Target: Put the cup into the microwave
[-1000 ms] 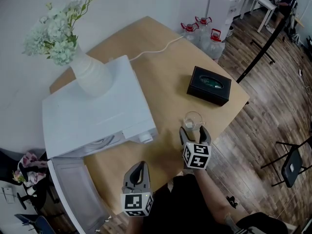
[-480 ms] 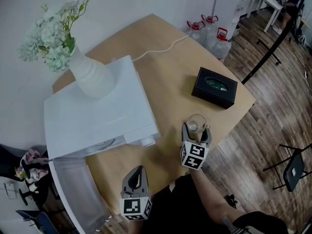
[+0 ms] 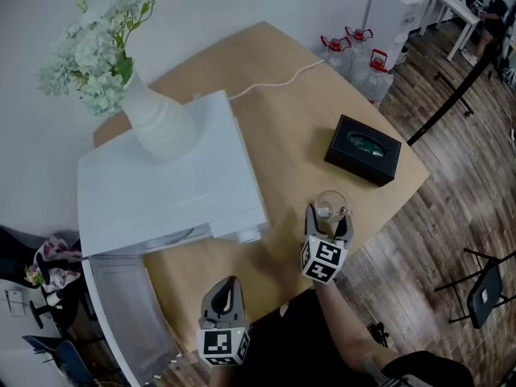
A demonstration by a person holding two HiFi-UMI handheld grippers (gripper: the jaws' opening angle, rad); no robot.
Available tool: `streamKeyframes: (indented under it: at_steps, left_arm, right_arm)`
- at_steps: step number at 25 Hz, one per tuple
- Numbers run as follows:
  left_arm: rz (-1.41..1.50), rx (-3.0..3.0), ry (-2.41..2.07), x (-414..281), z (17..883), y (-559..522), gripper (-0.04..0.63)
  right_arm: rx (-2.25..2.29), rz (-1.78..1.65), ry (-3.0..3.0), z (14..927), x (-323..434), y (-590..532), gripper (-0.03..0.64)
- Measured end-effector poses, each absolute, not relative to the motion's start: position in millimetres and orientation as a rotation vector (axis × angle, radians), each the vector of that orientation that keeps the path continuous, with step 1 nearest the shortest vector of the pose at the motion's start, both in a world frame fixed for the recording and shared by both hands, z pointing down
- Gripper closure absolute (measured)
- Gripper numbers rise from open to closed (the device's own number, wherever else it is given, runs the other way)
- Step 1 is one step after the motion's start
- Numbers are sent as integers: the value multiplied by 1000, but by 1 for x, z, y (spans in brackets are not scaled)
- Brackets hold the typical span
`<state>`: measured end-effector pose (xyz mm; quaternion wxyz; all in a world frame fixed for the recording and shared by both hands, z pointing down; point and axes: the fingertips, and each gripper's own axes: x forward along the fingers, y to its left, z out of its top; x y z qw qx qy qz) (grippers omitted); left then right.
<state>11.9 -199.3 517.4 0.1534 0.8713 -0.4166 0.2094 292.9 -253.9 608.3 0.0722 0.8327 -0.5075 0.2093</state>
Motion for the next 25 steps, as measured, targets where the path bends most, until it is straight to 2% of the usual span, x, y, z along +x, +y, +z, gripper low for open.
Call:
streamKeyframes:
  at_steps: [25]
  left_arm:
    - [552,2526,-1172,8,513,-188,589]
  right_arm:
    - [2355,534,-1671,586,294,-250,285]
